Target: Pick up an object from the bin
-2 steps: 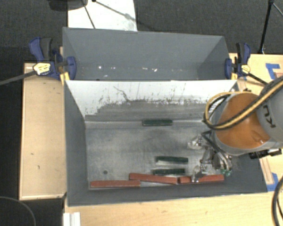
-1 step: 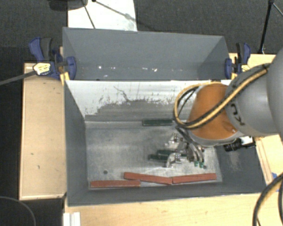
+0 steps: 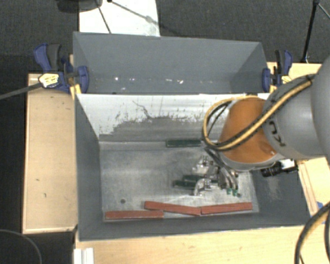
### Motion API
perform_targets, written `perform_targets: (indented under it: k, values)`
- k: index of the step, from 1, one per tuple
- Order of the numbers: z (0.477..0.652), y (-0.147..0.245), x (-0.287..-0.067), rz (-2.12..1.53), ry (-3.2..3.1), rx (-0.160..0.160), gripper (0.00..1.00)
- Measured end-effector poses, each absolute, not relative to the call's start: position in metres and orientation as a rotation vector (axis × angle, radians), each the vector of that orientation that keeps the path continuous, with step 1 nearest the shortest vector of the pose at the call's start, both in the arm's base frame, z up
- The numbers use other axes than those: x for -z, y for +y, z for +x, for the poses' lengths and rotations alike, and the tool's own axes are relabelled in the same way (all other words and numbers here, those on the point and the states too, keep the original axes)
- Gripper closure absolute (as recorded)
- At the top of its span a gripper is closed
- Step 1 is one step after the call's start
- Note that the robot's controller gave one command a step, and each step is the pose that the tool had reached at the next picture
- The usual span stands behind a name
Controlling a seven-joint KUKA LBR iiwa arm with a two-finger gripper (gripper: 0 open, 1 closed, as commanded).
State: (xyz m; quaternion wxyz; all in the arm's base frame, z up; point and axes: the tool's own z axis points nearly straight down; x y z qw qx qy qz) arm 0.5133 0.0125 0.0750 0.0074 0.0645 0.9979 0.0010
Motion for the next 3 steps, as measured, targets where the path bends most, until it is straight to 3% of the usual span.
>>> perform_targets:
  k: [1,2,3]
  values:
    - [0.509,0.014,-0.078,0.154,3.127,0.0,1.0]
    - [0.507,0.015,-0.131,0.139,3.144,0.0,1.0]
    - [0.517,0.016,-0.243,0.225,3.131,0.0,1.0]
